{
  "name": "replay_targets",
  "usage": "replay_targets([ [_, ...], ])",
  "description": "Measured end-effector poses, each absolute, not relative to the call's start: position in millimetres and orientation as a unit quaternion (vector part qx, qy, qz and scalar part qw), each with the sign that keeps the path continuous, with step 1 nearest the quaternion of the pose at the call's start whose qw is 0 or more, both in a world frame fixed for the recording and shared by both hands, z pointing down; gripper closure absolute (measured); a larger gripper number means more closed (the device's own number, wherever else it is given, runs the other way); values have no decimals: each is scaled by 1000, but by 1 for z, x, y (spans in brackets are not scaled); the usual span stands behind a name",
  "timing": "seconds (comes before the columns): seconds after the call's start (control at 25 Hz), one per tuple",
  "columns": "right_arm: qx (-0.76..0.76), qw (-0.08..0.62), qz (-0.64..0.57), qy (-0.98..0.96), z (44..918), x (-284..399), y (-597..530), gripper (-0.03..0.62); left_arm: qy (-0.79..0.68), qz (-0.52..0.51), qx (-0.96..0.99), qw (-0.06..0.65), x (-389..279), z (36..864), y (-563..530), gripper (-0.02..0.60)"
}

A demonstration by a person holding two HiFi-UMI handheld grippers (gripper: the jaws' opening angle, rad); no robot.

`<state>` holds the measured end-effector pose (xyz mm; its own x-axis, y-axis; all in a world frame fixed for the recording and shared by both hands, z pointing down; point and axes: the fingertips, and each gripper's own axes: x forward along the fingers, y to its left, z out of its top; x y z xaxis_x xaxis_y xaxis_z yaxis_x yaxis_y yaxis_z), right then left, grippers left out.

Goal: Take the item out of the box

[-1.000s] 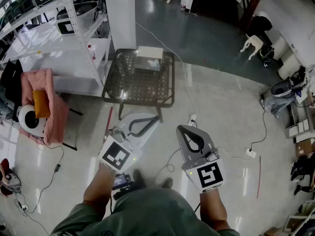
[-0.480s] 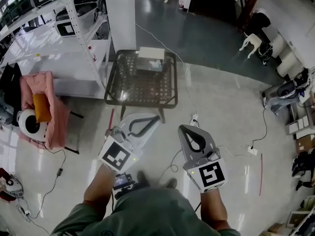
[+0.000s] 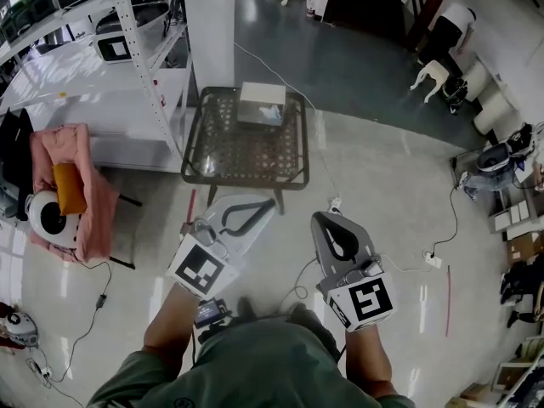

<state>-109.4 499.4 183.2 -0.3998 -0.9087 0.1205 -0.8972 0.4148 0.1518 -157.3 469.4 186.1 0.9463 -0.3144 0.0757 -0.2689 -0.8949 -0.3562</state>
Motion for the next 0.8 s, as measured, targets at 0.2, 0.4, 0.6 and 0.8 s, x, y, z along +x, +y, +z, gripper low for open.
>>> replay_targets([
  [0.2, 536, 92, -27, -839, 186, -100, 486, 588, 156, -73, -971, 167, -151, 190, 459, 578],
  [0.4, 519, 85, -23, -850, 191, -79, 464, 588, 172, -88, -967, 168, -132, 195, 438, 578],
  [0.6, 497, 78, -23, -864, 191, -40, 439, 588, 192, -105, -961, 167, -93, 196, 419, 578],
  [0.8, 473, 76, -18, -878, 199, 13, 416, 588, 213, -116, -956, 165, -39, 202, 397, 578],
])
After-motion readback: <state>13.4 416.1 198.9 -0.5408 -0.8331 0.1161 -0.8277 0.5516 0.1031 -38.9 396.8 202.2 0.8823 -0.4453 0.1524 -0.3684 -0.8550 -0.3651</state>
